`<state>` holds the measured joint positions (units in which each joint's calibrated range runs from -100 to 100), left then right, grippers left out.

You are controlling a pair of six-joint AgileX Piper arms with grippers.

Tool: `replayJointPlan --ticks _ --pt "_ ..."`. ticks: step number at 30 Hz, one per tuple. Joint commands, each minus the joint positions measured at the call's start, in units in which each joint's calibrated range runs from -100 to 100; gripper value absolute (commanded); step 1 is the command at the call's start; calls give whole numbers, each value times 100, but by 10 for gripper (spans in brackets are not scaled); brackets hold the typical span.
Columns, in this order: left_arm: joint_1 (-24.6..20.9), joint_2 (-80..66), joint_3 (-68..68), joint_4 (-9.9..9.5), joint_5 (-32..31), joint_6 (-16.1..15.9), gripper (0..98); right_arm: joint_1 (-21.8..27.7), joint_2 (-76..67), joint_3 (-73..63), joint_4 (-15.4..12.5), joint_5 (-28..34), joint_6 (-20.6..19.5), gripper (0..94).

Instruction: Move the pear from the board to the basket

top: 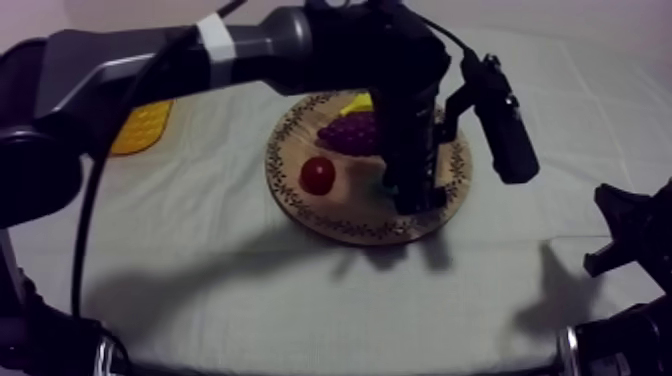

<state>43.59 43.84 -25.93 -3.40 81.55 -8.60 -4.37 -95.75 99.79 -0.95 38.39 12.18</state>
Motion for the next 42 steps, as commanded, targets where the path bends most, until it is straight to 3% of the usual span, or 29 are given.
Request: replayJointPlan --ticks 1,15,21,33,42 --pt "3 174 -187 8 85 -2 965 0 -1 -1 0 0 0 3" --pt "-11 1090 -1341 19 722 -162 953 0 -1 -1 0 0 0 3" --pt "-41 1360 -1692 29 944 -216 830 0 -1 -1 0 0 0 3" --pt "-108 1776 -2233 72 1345 -285 749 0 -1 -1 0 0 0 3" --pt "-107 1829 -2336 77 1480 -250 599 0 -1 -1 0 0 0 3"
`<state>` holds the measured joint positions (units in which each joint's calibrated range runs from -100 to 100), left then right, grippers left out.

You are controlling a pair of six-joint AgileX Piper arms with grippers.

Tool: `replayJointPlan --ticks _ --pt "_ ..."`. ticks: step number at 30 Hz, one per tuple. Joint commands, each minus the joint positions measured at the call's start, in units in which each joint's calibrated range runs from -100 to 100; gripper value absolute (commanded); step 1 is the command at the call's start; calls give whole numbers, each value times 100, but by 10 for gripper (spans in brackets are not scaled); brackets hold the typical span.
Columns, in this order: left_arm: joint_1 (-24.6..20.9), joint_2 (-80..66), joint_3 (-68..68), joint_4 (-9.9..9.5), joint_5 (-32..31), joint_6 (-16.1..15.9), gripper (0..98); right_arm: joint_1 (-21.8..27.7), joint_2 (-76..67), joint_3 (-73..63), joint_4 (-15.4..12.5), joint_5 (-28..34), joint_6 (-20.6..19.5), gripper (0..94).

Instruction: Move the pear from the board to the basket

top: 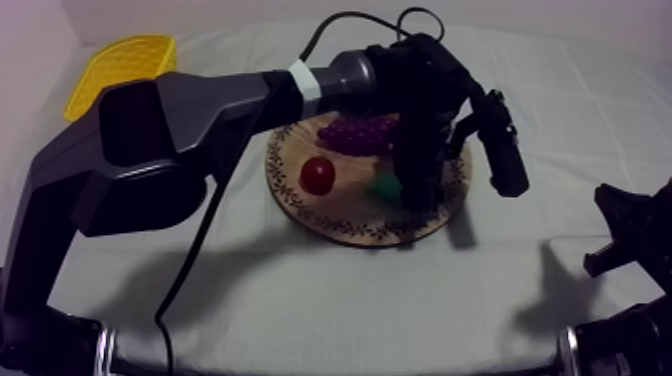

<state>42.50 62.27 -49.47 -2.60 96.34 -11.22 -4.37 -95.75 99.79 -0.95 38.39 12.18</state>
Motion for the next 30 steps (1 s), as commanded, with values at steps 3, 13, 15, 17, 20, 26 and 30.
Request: replayJointPlan --ticks 3,13,15,17,20,26,30 --pt "0 -115 114 -15 7 57 551 0 -1 -1 0 0 0 3" --pt "-77 -1341 895 -66 -4 321 507 0 -1 -1 0 0 0 3" --pt "-111 -1731 1091 -69 -5 394 504 0 -1 -1 0 0 0 3" --pt "-148 -2125 1295 -76 -6 454 507 0 -1 -1 0 0 0 3" --pt "-214 -2697 1560 -95 -8 529 520 0 -1 -1 0 0 0 3" --pt "-399 -3748 2015 -205 0 671 528 0 -1 -1 0 0 0 3" --pt "-618 -4375 2277 -300 88 749 526 0 -1 -1 0 0 0 3"
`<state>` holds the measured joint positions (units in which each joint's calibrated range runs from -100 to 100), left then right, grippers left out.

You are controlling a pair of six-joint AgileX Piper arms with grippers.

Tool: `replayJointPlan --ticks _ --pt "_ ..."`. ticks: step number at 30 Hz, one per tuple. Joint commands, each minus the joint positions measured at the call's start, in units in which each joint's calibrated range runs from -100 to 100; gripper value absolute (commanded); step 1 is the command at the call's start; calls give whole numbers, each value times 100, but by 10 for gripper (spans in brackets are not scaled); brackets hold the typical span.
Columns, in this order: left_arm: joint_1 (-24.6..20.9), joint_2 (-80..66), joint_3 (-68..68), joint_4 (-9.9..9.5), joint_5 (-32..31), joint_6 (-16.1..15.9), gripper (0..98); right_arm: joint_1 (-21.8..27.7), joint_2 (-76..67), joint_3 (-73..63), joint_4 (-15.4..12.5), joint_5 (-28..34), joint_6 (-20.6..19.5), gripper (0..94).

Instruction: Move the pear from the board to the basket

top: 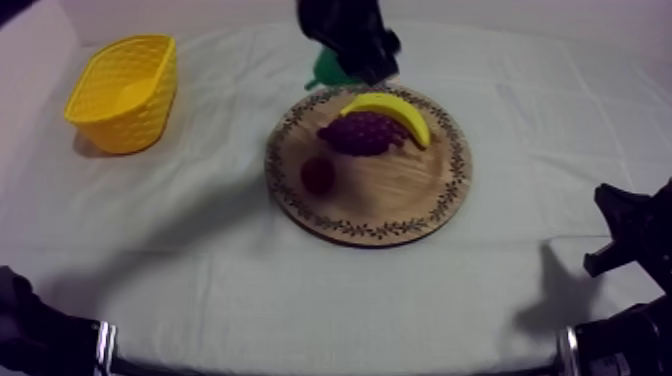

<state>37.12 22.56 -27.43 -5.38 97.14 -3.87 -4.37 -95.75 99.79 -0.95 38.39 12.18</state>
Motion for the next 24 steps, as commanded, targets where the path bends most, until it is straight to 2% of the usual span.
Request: replayJointPlan --ticks 1,11,24 --pt "-148 -552 137 -44 23 24 527 0 -1 -1 0 0 0 3" --pt "-981 -1591 493 -274 205 -7 529 0 -1 -1 0 0 0 3" --pt "-2223 -1447 609 -351 25 -182 537 0 -1 -1 0 0 0 3"
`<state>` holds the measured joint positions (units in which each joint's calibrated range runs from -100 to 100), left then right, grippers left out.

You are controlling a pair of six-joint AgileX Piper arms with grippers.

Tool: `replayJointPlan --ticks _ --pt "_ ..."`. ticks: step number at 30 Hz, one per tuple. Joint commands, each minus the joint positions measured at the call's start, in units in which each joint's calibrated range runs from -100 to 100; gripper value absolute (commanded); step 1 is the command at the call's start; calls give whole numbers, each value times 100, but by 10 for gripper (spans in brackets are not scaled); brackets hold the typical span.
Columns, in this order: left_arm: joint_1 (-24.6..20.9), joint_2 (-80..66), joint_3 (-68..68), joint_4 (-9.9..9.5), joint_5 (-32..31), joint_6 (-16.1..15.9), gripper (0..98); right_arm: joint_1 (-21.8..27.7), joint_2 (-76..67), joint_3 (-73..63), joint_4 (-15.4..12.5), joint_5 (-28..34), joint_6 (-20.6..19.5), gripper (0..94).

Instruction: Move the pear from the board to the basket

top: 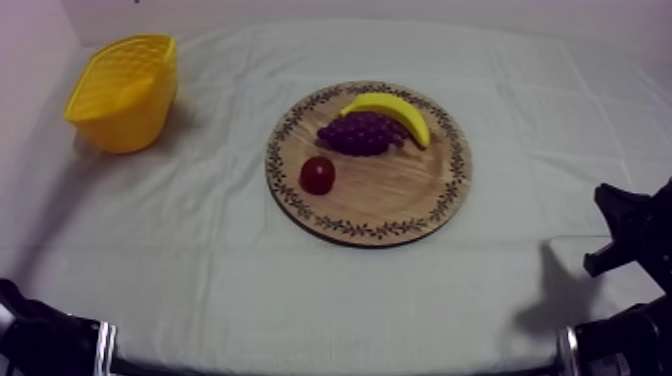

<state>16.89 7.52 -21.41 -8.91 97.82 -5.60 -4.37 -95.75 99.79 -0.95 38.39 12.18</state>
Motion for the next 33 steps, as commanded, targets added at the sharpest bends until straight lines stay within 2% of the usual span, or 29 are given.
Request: replayJointPlan --ticks 1,13,24,29,33 --pt "-279 126 15 1 -74 -19 537 0 -1 -1 0 0 0 3" --pt "-985 1349 100 29 -443 -150 560 0 -1 -1 0 0 0 3" --pt "-1294 2361 244 127 -726 -191 582 0 -1 -1 0 0 0 3" --pt "-1341 2521 364 179 -915 -169 673 0 -1 -1 0 0 0 3" --pt "-1354 2407 525 181 -1027 -107 851 0 -1 -1 0 0 0 3"
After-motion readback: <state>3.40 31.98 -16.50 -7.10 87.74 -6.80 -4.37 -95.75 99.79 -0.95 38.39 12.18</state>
